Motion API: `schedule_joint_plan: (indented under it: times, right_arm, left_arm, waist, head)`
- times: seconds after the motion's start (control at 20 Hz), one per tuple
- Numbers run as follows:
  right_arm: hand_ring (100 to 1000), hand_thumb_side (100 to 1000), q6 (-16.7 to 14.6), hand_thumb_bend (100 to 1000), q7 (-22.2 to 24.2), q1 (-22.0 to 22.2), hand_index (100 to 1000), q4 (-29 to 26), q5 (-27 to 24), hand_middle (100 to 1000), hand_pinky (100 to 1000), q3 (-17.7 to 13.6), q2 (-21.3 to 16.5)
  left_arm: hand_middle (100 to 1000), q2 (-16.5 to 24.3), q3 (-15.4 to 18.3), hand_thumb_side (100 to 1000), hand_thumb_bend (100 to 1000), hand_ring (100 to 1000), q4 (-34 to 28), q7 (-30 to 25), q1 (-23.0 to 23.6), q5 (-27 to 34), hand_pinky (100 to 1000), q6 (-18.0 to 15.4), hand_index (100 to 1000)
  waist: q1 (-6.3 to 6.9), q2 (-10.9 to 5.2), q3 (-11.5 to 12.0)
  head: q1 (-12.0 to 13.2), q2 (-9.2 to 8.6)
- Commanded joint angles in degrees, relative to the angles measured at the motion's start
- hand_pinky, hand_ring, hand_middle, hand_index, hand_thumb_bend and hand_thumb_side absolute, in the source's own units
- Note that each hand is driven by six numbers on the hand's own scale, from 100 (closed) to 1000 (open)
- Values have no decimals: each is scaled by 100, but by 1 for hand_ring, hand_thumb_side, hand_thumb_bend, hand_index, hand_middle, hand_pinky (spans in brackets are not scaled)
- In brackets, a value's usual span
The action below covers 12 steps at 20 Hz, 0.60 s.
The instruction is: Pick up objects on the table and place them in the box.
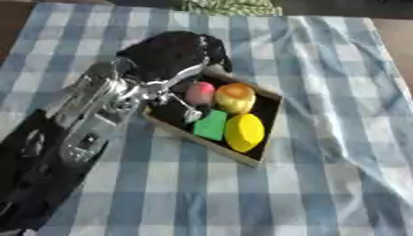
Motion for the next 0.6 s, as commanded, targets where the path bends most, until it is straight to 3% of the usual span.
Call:
schedule_joint_plan:
  times: [0.05,0.25,0.6]
  right_arm:
    - [809,232,-14,100,-35,-20,734,-109,9,629,800,-103,-203]
    - [809,225,-11,100,-90,53,734,-192,36,630,800,-158,-244]
    - [808,219,-4,100,-226,130,734,-315,31,631,800,-259,-240]
  left_arm:
    - [704,493,604,100,345,758,-731,354,-124,579,856,382,780]
    - [689,1165,1273,100,297,749,-1174,1256,107,1879,860,754,778]
    - [678,1980,2141,111,254,738,-1209,2991,990,3625,861,659,781]
  waist:
    - [38,-245,27]
    - [48,-262,83]
    - [-12,-250,133]
  head:
    - [-80,29]
    - [-232,41]
    - [-370,-19]
